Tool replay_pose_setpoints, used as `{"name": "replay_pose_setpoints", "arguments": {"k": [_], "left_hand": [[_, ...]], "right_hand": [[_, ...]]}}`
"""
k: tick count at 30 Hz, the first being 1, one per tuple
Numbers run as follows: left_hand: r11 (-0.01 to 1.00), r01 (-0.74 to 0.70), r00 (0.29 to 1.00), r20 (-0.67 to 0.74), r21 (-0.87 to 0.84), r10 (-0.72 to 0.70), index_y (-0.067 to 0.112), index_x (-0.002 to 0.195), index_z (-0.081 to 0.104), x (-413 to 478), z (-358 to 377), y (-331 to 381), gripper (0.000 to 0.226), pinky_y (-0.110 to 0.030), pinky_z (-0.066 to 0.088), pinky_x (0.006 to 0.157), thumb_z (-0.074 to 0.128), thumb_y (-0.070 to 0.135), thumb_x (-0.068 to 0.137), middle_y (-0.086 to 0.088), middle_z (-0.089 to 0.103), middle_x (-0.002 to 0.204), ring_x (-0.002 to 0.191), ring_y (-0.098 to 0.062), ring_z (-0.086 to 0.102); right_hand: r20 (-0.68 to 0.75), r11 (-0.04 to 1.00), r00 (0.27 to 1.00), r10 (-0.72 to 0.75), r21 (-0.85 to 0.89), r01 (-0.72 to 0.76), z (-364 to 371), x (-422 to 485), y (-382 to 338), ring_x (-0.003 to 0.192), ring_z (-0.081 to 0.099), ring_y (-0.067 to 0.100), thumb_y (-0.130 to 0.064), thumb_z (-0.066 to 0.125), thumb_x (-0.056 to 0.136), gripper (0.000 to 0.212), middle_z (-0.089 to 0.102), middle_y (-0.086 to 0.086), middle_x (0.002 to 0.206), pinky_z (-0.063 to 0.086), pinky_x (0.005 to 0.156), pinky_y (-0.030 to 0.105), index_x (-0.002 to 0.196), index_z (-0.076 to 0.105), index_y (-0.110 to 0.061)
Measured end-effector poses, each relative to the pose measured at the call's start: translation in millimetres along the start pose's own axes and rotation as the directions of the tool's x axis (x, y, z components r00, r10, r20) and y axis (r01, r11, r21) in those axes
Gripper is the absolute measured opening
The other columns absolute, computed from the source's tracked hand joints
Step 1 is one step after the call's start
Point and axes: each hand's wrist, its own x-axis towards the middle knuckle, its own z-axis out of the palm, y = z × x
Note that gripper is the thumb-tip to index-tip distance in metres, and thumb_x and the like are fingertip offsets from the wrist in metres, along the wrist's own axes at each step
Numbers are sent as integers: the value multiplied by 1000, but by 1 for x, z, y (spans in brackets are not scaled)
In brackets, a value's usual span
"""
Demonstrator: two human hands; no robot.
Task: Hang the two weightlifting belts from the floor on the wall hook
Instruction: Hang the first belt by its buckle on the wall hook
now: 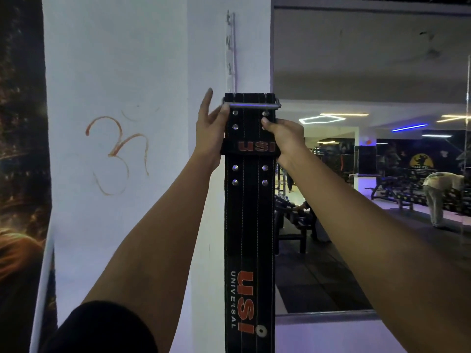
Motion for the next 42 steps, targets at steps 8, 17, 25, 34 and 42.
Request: {"name": "replay_pose_setpoints", "arguments": {"k": [8, 17, 25, 34, 42], "left_hand": [[973, -165, 986, -2, 164, 168, 19, 98, 63, 16, -17, -7, 14, -40, 57, 83, 55, 28, 92, 8, 63, 98, 89, -6, 65], [985, -166, 973, -154, 51, 172, 18, 72, 51, 64, -14, -8, 23, -25, 44, 50, 54, 27, 92, -2, 52, 56, 53, -15, 53], [979, -191, 956, -215, 70, 201, 15, 77, 49, 114, -9, -45, 20, -19, 44, 43, 53, 27, 93, -1, 43, 57, 50, -8, 58], [972, -182, 949, -233, 149, 214, 16, 68, 56, 187, -3, -79, 24, -35, 50, 66, 61, 31, 87, 2, 53, 50, 59, -19, 57], [972, -168, 921, -324, 167, 214, 12, 61, 59, 241, -10, -88, 28, -35, 54, 69, 67, 29, 82, -4, 54, 53, 50, -16, 53]], "right_hand": [[52, 1000, 998, -17, 14, 16, 6, 3, 14, 111, 64, 29, -16, 72, 79, 13, 68, -2, 83, 45, 103, 49, 71, 65, -24], [96, 995, 995, -39, -86, 47, 17, 21, 44, 108, 65, 27, -20, 70, 81, 6, 69, 1, 90, 48, 100, 49, 86, 66, -22], [173, 984, 969, -176, 17, 175, 24, 88, 50, 99, 59, 14, -13, 59, 89, 46, 60, 0, 116, 53, 70, 30, 133, 46, -16], [14, 944, 957, -289, 171, 282, 58, 174, 38, 72, 57, 15, -22, 55, 93, 10, 63, 0, 73, 47, 74, 34, 86, 62, -18], [-27, 953, 971, -237, 188, 238, 88, 230, 41, 83, 63, 24, -20, 60, 89, 21, 63, 1, 67, 51, 94, 50, 68, 59, -21]]}}
